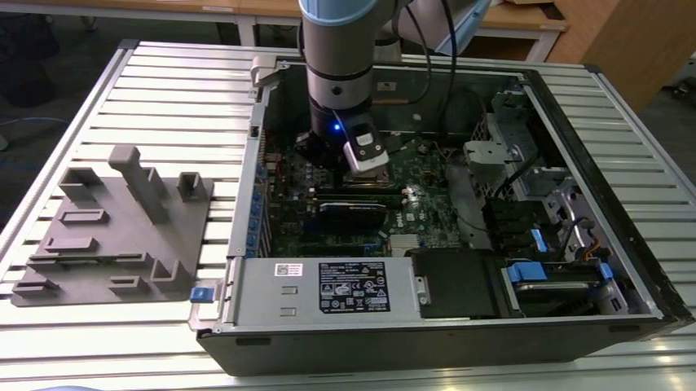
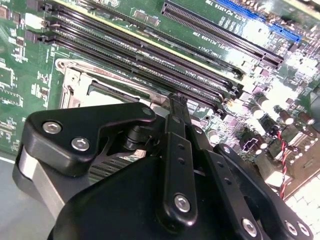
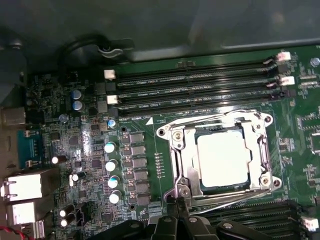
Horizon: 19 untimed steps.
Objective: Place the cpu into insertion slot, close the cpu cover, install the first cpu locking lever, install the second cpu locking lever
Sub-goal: 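Install the second cpu locking lever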
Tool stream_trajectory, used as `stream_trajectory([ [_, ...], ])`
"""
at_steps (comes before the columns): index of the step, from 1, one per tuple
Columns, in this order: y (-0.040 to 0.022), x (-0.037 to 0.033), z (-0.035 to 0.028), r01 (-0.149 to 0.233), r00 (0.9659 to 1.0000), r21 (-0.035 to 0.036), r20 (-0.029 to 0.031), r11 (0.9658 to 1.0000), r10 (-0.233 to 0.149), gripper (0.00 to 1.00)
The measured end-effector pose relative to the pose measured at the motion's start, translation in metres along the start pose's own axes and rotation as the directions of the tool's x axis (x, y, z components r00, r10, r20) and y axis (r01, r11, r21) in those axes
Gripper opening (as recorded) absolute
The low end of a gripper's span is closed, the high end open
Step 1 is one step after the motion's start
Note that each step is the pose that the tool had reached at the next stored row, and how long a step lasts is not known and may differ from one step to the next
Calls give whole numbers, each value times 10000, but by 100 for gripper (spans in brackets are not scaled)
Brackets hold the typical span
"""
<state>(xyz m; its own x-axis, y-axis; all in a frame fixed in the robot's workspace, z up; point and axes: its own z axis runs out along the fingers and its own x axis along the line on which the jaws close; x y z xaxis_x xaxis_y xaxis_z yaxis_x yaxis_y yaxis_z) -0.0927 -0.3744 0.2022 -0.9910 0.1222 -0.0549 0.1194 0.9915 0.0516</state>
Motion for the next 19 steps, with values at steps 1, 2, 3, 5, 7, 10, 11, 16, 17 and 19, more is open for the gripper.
stream_trajectory([
  [1,0,0,0,112,9999,-7,-5,9999,-112,11],
  [2,0,0,1,250,9997,-16,-11,9997,-250,11],
  [3,0,0,1,374,9993,-23,-18,9993,-374,11],
  [5,-8,-2,1,481,9988,-29,-22,9988,-481,11],
  [7,-24,-4,0,487,9988,-32,-23,9988,-487,11],
  [10,-47,-6,-1,487,9988,-30,-23,9988,-487,11],
  [11,-49,-6,-2,486,9988,-29,-24,9988,-486,11],
  [16,-55,-8,-15,486,9988,-30,-23,9988,-486,11],
  [17,-55,-8,-21,486,9988,-30,-23,9988,-486,11],
  [19,-54,-9,-32,487,9988,-30,-22,9988,-487,11],
])
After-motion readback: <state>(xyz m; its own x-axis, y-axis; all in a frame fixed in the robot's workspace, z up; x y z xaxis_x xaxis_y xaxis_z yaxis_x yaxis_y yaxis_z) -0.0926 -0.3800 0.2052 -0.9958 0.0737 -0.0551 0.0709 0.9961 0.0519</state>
